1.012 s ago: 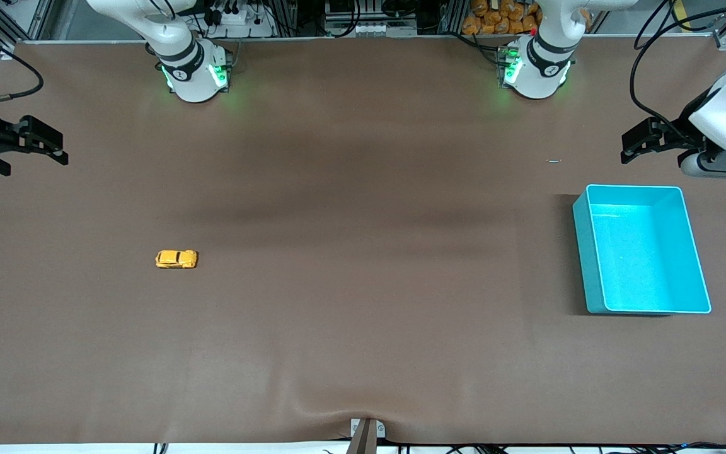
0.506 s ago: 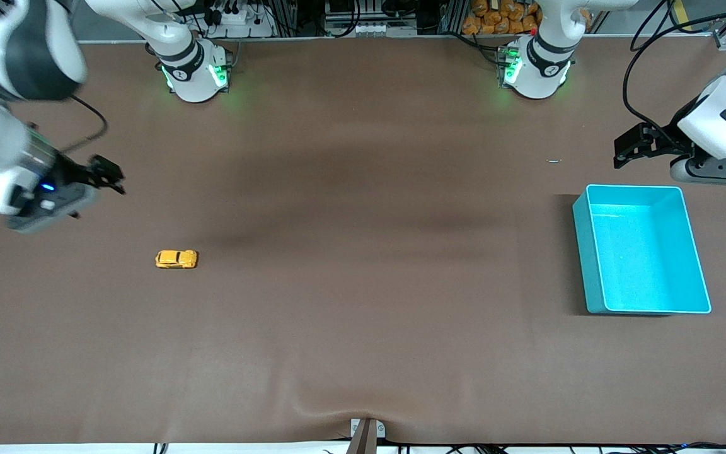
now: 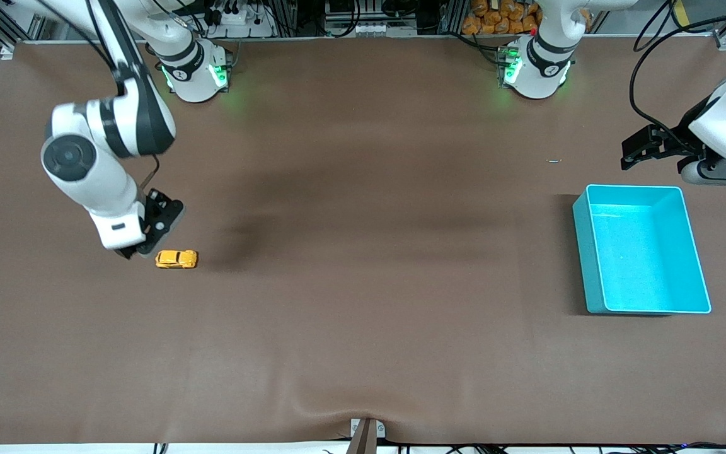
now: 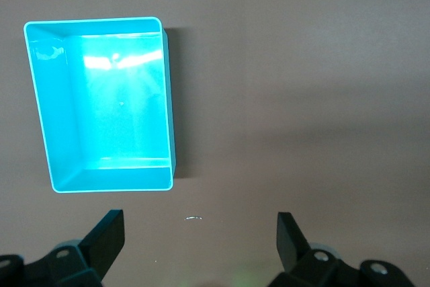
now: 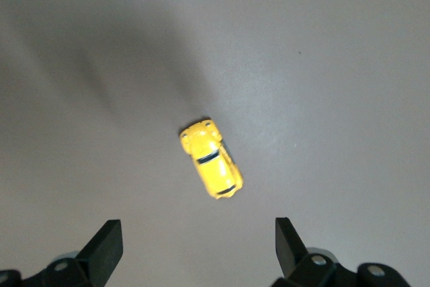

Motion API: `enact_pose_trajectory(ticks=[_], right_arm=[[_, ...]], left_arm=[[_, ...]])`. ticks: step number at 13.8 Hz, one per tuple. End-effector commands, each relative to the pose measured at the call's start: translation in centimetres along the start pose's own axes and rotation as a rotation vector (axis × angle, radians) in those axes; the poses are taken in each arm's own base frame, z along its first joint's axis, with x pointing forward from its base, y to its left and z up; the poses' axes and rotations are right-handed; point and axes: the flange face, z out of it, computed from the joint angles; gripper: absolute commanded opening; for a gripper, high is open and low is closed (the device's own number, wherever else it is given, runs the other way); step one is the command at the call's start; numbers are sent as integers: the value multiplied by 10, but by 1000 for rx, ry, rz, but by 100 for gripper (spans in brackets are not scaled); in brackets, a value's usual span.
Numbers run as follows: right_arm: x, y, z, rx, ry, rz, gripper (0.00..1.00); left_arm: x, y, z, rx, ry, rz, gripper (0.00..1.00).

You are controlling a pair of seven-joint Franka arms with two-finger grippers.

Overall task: Wind and store yellow beetle car
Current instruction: 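Reach the right gripper down to the yellow car and grasp it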

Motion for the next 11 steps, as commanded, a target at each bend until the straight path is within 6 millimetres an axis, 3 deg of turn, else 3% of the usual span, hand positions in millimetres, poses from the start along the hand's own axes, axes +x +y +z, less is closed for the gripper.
enact_pose_trajectory(ticks=[1,5,11], right_arm=[[0,16,56,3,-16,-200,98],[3,21,94,21,-6,-272,88],[4,17,114,54,-11,-276,85]], left_arm=[[1,1,-6,19,15,10,100],[1,3,-6,19,14,13,100],[1,3,-6,19,15,13,100]])
